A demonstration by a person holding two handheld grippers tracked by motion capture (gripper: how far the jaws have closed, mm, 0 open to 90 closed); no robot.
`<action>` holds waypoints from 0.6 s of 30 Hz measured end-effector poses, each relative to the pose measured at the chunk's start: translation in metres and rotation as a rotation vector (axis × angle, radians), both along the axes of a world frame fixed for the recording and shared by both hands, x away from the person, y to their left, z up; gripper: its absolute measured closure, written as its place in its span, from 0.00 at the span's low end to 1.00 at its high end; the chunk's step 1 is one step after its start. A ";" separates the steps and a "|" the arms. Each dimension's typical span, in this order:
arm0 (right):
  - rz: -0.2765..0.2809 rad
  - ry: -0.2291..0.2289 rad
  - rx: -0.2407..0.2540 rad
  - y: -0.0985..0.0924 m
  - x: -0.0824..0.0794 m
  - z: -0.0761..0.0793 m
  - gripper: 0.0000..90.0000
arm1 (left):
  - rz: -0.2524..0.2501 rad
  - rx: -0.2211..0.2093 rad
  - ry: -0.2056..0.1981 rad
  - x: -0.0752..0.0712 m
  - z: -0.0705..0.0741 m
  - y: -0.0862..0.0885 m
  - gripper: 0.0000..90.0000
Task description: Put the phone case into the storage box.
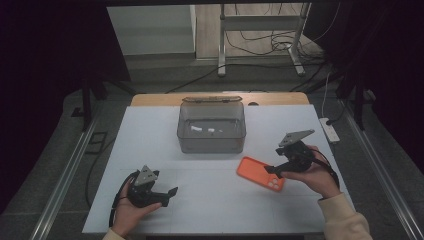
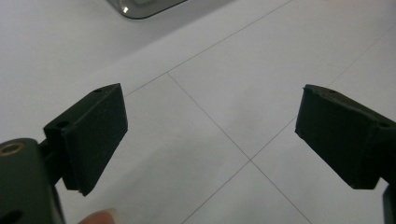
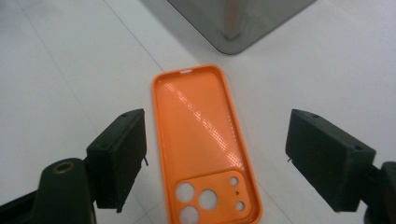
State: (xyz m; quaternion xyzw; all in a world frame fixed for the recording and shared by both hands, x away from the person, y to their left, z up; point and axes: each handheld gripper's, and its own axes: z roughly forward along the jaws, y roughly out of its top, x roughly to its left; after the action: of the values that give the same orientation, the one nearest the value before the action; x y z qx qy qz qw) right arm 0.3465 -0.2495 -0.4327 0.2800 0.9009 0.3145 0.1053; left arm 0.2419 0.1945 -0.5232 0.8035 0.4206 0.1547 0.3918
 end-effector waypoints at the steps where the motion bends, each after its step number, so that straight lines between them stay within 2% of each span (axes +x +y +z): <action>1: 0.003 -0.001 -0.008 0.001 0.002 -0.001 0.23 | 0.000 0.001 0.001 0.000 0.000 0.000 0.10; 5: -0.005 0.016 -0.022 0.004 0.013 -0.004 0.23 | 0.001 0.002 0.001 0.001 0.000 0.000 0.10; 18: -0.024 0.026 -0.045 0.004 0.029 -0.009 0.23 | 0.001 0.005 0.005 0.002 -0.001 0.000 0.10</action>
State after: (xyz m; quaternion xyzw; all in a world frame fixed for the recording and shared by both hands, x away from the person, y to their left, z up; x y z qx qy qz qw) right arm 0.3755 -0.2456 -0.4413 0.2923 0.9056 0.2893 0.1035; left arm 0.2435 0.1943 -0.5242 0.8046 0.4217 0.1541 0.3887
